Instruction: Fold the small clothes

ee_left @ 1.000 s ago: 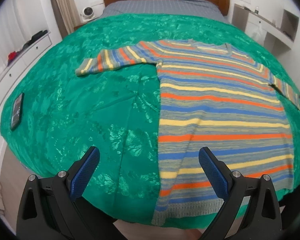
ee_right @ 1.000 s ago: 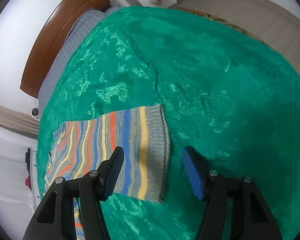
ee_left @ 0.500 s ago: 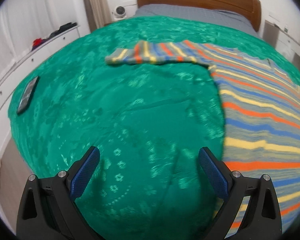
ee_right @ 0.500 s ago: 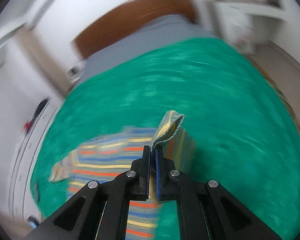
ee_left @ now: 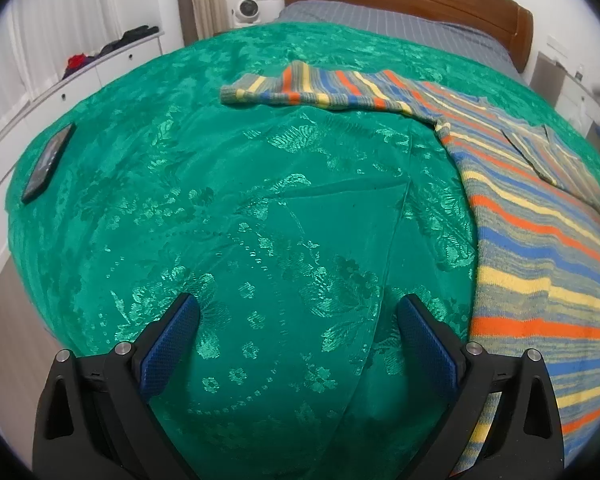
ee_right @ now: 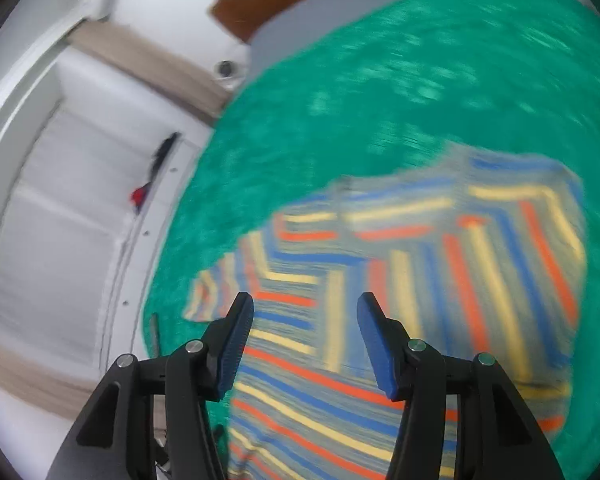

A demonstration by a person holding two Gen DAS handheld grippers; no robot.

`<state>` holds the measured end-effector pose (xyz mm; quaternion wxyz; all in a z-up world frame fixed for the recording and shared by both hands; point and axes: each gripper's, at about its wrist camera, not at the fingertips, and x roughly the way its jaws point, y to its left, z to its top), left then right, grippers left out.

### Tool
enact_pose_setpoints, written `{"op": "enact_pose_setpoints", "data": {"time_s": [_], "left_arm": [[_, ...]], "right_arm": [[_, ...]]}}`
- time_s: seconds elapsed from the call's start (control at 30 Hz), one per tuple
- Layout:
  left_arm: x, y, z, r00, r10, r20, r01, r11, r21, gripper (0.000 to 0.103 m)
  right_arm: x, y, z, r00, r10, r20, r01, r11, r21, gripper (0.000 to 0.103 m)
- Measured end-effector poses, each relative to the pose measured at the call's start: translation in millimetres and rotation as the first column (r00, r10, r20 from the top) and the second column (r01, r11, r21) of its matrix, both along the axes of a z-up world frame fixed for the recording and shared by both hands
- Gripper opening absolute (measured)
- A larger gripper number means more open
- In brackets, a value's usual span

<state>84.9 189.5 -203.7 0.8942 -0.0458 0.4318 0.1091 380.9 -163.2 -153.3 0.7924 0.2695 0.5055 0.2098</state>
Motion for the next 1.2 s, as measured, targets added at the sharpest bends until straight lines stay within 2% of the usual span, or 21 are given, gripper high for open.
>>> {"op": "enact_pose_setpoints", "data": {"time_s": [0.1,0.17,0.2,0.23,0.3,0.37,0.47,0.63,0.77,0.83,0.97,1.07,1.13,1.2], "left_arm": [[2.1,-1.4,-2.1,1.0,-0.001,-0.007,0.001,1.0,0.011,0.102],[2.9,-2.9,-3.9,1.0,0.0,-0.015,0.001,1.0,0.02,0.102],[2.9,-2.8,-4.7,1.0,-0.001,-0.014,0.001,1.0,0.023,0.103],[2.3,-3.1,-5.3,1.0,-0.001,-0.01,0.001,1.0,0.025,0.103],[0.9,-3.0,-6.9,1.0,0.003,0.001,-0.003,1.0,0.025,0.103],[0.9,-2.9,-8.7,1.0,0.009,0.004,-0.009,1.0,0.024,0.103],[0.2,-3.9,-9.3,1.0,0.017,0.008,-0.017,0.999,0.027,0.103],[-0.8,-4.2,-9.3,1.0,0.017,0.008,-0.018,0.999,0.03,0.103],[-0.8,-2.8,-9.3,1.0,0.005,0.008,-0.006,1.0,0.027,0.103],[-0.7,-3.3,-9.1,1.0,-0.002,0.003,0.002,1.0,0.03,0.103],[-1.1,-3.3,-9.2,1.0,0.0,0.003,0.0,1.0,0.028,0.103],[-2.1,-3.5,-9.4,1.0,-0.004,0.005,0.004,1.0,0.029,0.103],[-1.3,-2.1,-9.3,1.0,-0.005,0.002,0.004,1.0,0.021,0.103],[-0.3,-1.0,-9.1,1.0,-0.001,0.0,0.001,1.0,0.013,0.103]], "right_arm": [[-7.5,-29.1,-39.0,0.991,-0.068,-0.116,0.062,0.997,-0.051,0.054],[-19.7,-52.9,-68.5,0.975,-0.129,-0.183,0.089,0.974,-0.21,0.053],[-28.8,-64.7,-73.9,0.971,-0.164,-0.173,0.111,0.953,-0.281,0.047],[-38.0,-73.1,-72.9,0.974,-0.181,-0.136,0.136,0.947,-0.29,0.032],[-60.9,-82.6,-58.9,0.975,-0.212,-0.072,0.181,0.934,-0.308,0.034],[-87.4,-82.0,-39.2,0.98,-0.197,-0.001,0.186,0.928,-0.322,0.046],[-129.9,-72.8,-16.5,0.986,-0.144,0.083,0.165,0.909,-0.384,0.059],[-190.1,-68.5,-15.3,0.981,-0.141,0.134,0.187,0.871,-0.454,0.066],[-222.5,-67.0,-26.5,0.973,-0.181,0.143,0.228,0.851,-0.474,0.066],[-231.2,-57.4,-27.5,0.975,-0.164,0.151,0.217,0.847,-0.484,0.066],[-196.2,-13.3,-8.7,0.986,-0.011,0.168,0.101,0.837,-0.538,0.066],[-137.9,33.2,16.3,0.974,0.145,0.173,-0.021,0.823,-0.568,0.065],[-86.6,63.0,22.5,0.97,0.201,0.14,-0.094,0.834,-0.544,0.063],[-33.8,91.5,17.0,0.968,0.239,0.074,-0.168,0.84,-0.515,0.056]]}}
